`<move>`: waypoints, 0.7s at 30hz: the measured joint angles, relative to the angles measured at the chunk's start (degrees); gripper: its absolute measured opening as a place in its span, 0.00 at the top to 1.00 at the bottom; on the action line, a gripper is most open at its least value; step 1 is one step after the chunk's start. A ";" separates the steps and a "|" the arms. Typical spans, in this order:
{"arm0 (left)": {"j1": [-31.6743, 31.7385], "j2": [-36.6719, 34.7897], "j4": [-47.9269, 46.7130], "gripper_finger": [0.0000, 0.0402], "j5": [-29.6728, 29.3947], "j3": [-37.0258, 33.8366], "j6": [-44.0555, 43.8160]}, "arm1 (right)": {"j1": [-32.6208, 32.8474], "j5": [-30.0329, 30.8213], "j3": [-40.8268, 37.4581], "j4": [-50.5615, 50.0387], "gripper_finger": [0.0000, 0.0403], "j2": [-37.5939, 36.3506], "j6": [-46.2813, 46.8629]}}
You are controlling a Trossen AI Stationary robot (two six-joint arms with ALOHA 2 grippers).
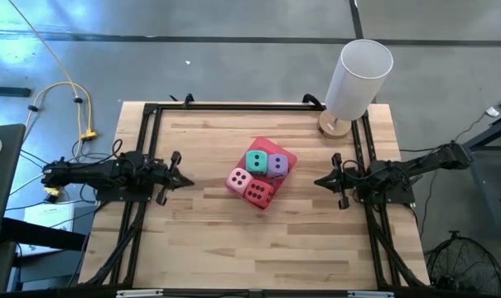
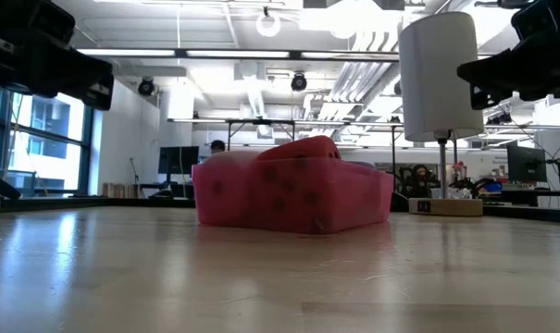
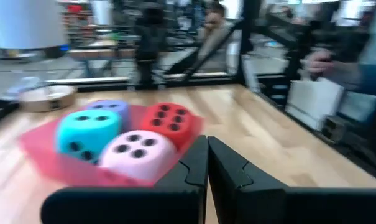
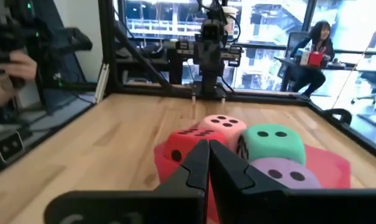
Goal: Pick & Place Dice
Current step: Return to Home Position
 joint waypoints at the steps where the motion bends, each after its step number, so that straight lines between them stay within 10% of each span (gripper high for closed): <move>1: 0.00 0.00 0.11 1.00 -2.10 0.01 -0.01 | 0.00 0.08 -0.02 -0.07 0.99 0.00 -1.04; 7: 0.01 0.00 0.37 1.00 -14.57 0.01 -0.73 | -0.02 4.70 -0.04 -2.59 0.99 0.00 -1.71; 21: 0.02 0.11 -0.74 1.00 -16.06 0.01 6.27 | 0.00 18.11 -0.10 -10.24 0.99 0.33 6.24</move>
